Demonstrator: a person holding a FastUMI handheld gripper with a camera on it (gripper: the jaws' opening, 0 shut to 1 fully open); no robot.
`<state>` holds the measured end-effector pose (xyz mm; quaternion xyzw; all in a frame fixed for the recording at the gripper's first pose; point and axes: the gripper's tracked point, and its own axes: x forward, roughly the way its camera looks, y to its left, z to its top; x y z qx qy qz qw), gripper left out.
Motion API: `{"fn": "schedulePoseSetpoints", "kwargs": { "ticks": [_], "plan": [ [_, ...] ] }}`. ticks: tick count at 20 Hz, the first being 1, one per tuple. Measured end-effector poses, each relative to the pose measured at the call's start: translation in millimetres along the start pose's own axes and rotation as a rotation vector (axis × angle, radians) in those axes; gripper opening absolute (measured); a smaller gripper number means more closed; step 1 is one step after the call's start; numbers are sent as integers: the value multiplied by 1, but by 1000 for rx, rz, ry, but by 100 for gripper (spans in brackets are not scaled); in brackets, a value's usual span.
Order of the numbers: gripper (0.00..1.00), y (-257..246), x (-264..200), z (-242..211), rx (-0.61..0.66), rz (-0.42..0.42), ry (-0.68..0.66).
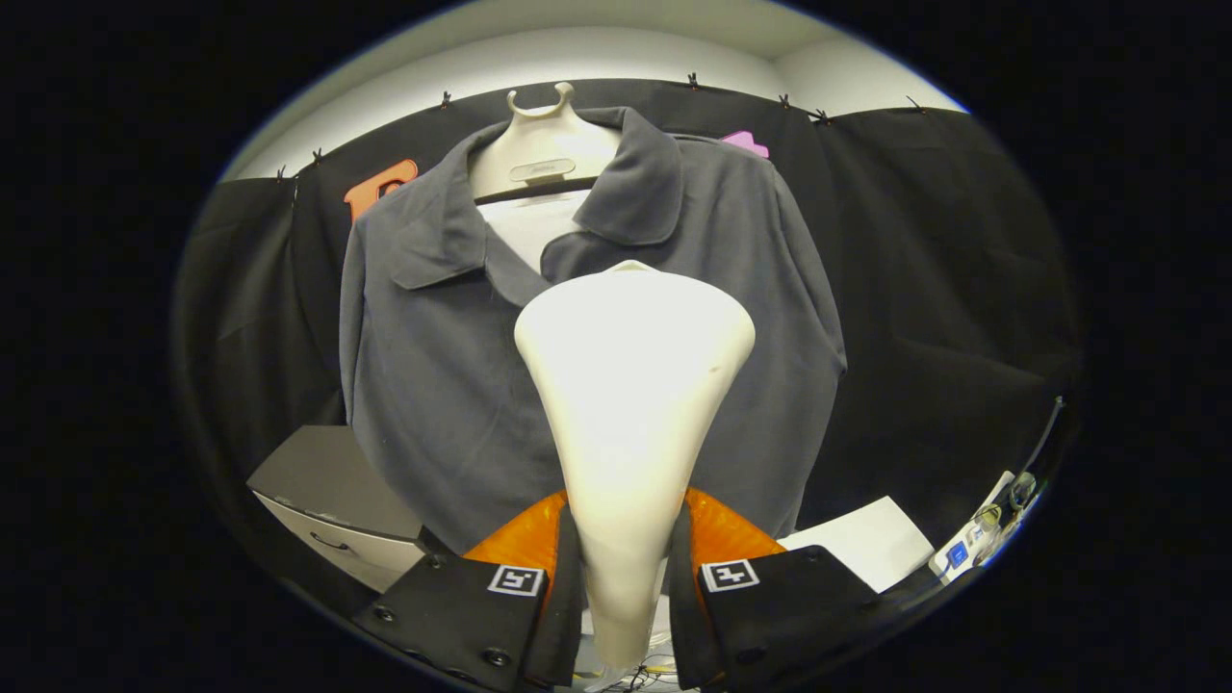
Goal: Iron the clothes twice with a garment steamer, once on the left side and once on the right side.
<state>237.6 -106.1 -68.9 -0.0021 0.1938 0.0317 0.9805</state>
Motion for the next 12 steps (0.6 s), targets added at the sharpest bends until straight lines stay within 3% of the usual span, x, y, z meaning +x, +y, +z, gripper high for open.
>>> {"fn": "schedulePoseSetpoints", "kwargs": {
  "ticks": [12],
  "plan": [
    [46, -55, 41, 42, -26, -95, -31]
  ]
}}
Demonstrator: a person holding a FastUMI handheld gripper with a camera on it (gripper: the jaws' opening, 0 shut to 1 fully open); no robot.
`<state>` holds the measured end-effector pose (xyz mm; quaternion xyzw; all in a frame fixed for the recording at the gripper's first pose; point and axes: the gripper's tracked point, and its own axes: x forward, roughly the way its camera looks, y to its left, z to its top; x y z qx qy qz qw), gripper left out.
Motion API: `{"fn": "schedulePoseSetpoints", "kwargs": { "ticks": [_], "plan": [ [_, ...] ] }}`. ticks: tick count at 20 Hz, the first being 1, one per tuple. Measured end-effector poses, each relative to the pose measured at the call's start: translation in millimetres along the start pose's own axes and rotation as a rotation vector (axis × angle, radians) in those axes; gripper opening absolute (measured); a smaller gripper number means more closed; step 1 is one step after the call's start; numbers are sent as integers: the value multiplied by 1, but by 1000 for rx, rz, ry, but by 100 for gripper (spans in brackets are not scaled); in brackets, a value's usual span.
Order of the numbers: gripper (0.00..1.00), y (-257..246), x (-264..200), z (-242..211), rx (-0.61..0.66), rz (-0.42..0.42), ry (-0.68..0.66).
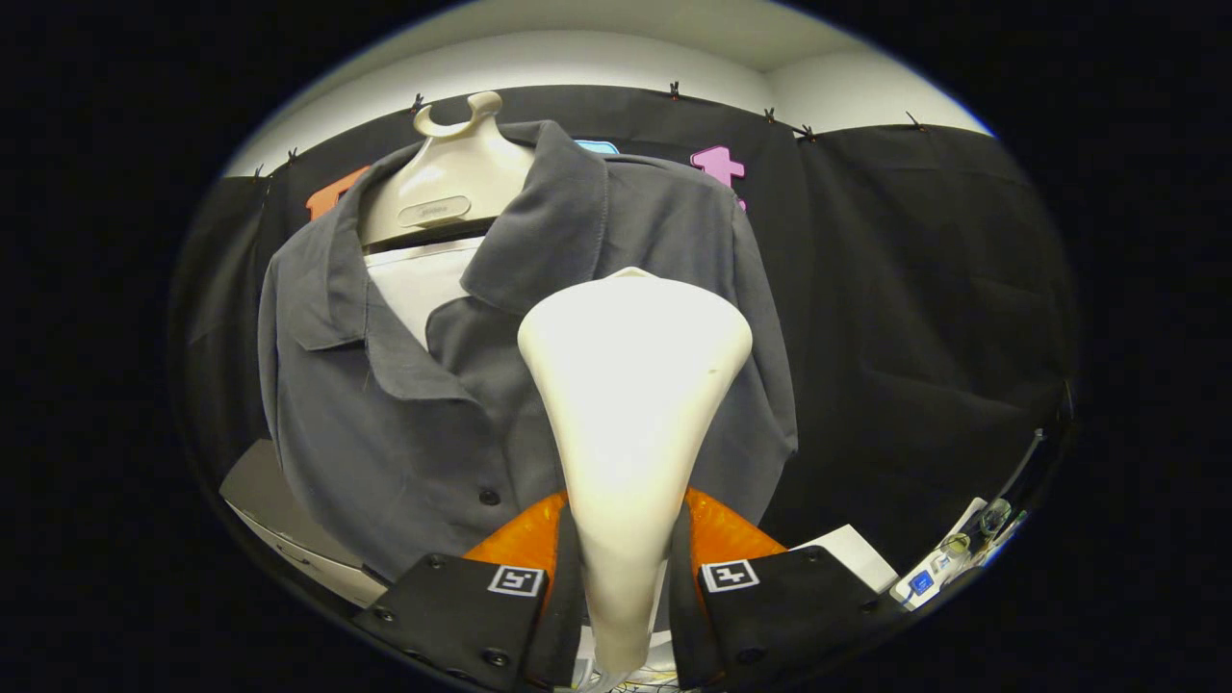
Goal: Iron the clothes twice with a garment steamer, once on the left side and once on the right side.
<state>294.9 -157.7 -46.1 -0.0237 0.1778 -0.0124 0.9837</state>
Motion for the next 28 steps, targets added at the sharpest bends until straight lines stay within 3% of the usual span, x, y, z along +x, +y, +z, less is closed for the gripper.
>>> {"fn": "schedulePoseSetpoints", "kwargs": {
  "ticks": [8, 28],
  "plan": [
    [46, -7, 13, -11, 16, 34, 16],
    [46, -13, 24, -135, 61, 68, 206]
  ]
}}
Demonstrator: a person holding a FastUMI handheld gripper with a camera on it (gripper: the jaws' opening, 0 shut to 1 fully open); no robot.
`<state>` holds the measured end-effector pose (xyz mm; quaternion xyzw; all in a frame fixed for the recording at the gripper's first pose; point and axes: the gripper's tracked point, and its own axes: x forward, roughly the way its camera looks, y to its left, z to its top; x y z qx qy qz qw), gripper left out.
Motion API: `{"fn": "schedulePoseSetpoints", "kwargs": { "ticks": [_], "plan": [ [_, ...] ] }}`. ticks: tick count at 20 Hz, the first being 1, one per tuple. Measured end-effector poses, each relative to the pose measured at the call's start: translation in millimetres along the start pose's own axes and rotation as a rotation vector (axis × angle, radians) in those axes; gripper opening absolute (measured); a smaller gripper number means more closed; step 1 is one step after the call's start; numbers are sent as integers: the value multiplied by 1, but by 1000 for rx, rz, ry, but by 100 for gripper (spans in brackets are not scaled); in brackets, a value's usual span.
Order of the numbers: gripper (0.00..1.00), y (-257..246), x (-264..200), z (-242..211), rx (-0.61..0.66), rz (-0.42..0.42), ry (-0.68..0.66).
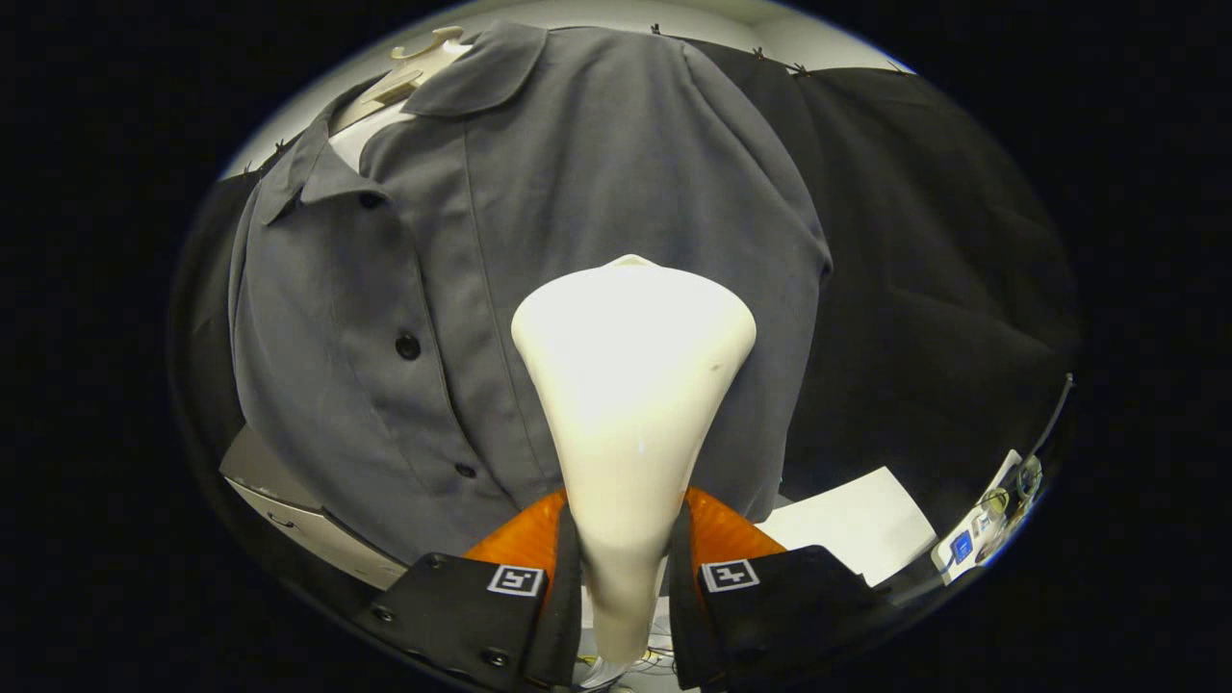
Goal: Iron the clothes twice with a garment steamer, once on the left side and once on the right side.
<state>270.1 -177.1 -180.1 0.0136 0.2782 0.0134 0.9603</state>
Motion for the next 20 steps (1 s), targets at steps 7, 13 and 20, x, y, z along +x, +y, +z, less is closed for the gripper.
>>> {"fn": "schedulePoseSetpoints", "kwargs": {
  "ticks": [7, 13, 20],
  "plan": [
    [46, -6, 17, -53, 13, 6, 80],
    [46, -19, 31, -112, 21, -4, 161],
    [46, -33, 41, -166, 29, -20, 242]
  ]
}}
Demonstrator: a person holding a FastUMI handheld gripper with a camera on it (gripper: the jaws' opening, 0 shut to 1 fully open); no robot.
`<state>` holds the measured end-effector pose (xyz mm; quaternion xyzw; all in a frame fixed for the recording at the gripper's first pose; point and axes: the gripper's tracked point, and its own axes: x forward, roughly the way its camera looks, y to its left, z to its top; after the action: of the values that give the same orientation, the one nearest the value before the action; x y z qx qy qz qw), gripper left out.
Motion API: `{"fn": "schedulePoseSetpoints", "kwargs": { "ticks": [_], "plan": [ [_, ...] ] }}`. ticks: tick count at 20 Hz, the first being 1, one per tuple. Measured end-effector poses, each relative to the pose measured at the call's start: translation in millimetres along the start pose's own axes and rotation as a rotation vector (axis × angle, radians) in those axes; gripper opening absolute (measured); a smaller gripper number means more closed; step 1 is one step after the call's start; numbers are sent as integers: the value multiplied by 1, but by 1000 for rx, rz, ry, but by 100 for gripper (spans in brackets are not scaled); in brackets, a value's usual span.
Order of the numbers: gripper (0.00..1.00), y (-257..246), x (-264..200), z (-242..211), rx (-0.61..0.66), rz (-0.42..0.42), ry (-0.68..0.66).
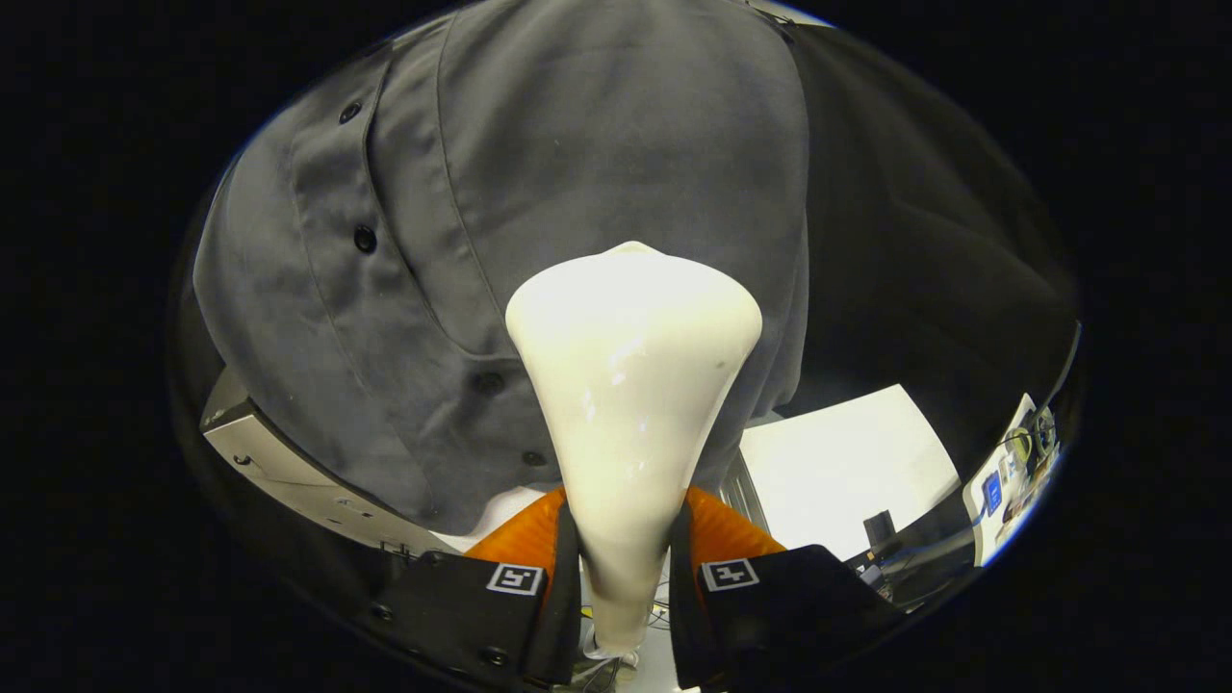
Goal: Iron the clothes twice with a garment steamer, once on the left side and once on the right side.
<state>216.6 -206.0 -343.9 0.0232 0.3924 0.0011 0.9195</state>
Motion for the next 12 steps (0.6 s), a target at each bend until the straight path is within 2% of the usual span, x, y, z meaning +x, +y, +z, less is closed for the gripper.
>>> {"fn": "schedulePoseSetpoints", "kwargs": {
  "ticks": [12],
  "plan": [
    [46, -1, 23, -65, 30, 3, 111]
  ]
}}
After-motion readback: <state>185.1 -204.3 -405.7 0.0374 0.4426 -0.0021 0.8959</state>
